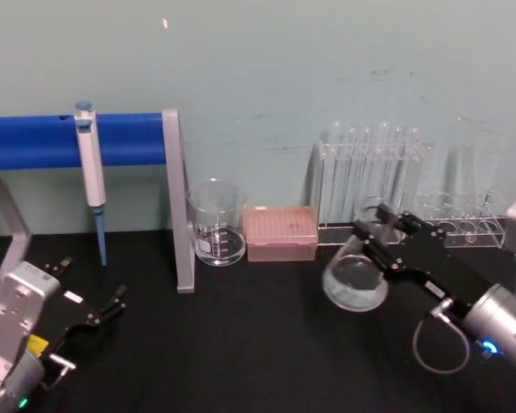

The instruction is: Grasp the erlenmeyer flask with one hand, shake it three times, then place it back.

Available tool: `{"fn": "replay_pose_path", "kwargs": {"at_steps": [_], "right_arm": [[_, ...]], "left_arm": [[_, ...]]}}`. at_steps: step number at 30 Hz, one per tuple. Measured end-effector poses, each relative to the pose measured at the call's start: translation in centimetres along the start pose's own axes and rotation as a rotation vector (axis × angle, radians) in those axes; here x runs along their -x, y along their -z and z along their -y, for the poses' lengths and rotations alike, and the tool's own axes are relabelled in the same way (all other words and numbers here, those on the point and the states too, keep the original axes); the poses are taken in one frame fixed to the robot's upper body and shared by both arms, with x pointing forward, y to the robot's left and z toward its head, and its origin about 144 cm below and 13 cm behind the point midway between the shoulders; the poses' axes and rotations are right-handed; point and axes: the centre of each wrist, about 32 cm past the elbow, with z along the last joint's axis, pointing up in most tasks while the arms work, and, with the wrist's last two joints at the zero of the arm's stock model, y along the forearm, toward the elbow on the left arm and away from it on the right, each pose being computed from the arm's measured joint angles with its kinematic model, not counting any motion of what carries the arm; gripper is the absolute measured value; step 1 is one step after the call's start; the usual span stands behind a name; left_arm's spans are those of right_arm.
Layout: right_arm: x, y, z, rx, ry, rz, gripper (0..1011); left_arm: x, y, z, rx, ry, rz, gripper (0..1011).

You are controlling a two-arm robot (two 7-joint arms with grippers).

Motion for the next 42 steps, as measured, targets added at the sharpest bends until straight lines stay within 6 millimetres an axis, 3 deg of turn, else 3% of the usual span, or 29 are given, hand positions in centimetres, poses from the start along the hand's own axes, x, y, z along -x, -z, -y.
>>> {"fn": "replay_pose_path", "kwargs": {"at_steps": [17, 42], "right_arm": [[-0.2, 0.1, 0.3, 0.011, 0.042, -0.010, 450], [4.0, 0.8, -3.3, 0.015, -0.325, -0.070, 450]], "left_arm": [[0.0, 0.0, 0.0, 0.000, 0.000, 0.000, 1001], [0.0, 0.0, 0.0, 0.000, 0.000, 0.000, 1001]]}}
